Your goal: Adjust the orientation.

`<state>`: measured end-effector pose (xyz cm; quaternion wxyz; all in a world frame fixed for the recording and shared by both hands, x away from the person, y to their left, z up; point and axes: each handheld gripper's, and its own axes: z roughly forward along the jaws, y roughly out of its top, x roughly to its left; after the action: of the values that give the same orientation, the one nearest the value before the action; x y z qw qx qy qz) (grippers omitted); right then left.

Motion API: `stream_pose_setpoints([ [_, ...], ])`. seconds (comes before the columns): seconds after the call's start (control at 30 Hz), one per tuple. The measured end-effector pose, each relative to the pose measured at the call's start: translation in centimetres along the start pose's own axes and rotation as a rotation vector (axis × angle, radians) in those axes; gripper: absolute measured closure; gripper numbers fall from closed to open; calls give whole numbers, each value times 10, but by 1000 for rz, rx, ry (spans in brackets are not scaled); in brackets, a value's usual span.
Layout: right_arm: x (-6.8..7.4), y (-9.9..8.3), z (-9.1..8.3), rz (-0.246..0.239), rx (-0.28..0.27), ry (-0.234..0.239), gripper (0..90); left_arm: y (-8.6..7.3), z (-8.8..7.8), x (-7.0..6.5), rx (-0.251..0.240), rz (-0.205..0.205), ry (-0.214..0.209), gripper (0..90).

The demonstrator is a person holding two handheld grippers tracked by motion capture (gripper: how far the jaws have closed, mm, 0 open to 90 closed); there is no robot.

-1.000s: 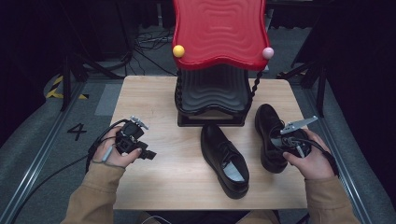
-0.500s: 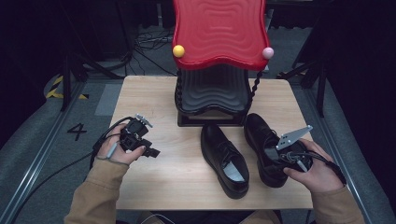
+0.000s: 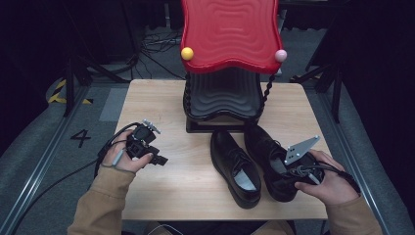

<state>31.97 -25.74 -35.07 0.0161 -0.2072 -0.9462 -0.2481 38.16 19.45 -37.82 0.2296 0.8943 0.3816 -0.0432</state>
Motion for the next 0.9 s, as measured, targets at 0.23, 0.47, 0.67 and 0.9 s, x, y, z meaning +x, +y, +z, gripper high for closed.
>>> stream_pose_setpoints([
  [0.23,-15,0,17,-73,9,-8,763,-5,-2,1,-4,-9,3,462],
  [0.47,-22,3,34,-111,30,-6,760,-9,-2,1,0,-21,5,460],
  [0.67,-27,4,48,-123,52,-1,767,-10,-2,0,2,-28,4,457],
  [0.9,-29,1,60,-77,120,11,774,-7,0,1,5,-22,1,457],
])
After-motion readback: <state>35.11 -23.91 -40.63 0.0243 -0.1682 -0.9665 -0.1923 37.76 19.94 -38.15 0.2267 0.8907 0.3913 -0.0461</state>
